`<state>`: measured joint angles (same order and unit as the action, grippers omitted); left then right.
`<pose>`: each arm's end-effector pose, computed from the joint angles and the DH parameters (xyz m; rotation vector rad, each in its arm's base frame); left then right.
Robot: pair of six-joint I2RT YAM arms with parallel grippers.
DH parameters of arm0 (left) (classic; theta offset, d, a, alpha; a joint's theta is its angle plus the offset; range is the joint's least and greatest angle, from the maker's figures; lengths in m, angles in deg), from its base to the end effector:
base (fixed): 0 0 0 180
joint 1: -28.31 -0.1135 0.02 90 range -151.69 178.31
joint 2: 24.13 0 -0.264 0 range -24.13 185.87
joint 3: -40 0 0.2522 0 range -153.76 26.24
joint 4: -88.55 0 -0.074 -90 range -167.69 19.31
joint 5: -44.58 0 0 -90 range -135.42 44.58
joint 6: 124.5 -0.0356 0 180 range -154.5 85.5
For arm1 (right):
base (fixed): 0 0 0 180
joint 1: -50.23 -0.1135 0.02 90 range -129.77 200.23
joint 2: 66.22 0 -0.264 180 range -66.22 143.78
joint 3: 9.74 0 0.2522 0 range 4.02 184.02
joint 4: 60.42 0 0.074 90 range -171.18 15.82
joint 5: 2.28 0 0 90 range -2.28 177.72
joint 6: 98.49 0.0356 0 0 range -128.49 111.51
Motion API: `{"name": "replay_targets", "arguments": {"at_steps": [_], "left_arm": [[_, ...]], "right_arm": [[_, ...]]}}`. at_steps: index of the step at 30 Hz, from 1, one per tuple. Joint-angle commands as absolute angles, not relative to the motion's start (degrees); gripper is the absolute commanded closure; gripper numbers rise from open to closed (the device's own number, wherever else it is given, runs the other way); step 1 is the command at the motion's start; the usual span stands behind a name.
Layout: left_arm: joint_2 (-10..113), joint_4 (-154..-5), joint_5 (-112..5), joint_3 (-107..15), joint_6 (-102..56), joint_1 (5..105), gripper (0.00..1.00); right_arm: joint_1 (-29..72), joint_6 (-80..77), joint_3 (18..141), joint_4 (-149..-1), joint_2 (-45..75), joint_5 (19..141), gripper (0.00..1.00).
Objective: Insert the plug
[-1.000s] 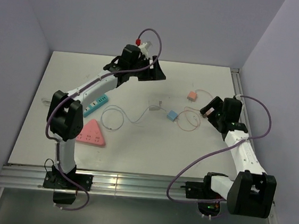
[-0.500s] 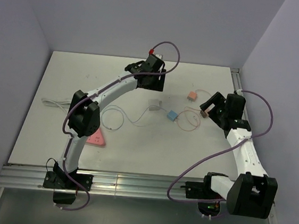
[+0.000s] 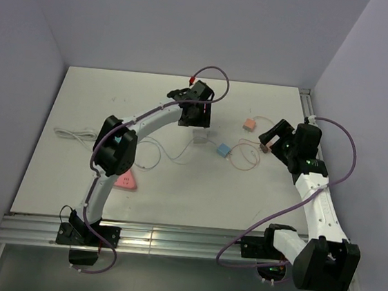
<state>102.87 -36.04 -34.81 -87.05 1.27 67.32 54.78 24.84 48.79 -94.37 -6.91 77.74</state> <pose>0.3872 -0.3052 0.2349 -0.0017 2.5381 -0.2933 0.2268 -0.0119 0.2750 0.6200 2.1170 0.4731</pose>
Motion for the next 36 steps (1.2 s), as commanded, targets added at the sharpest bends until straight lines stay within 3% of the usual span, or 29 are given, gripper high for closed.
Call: {"name": "replay_targets", "arguments": {"at_steps": [1,36], "left_arm": [[103.40,-38.31,-34.00,-86.96,3.38,67.60,0.27],[109.37,-39.11,-34.17,-89.25,5.05,69.71,0.26]], "right_arm": [[55.06,23.51,49.81,-93.60,-7.24,77.17,0.09],[55.06,23.68,49.28,-92.46,-5.92,74.54,0.10]]}}
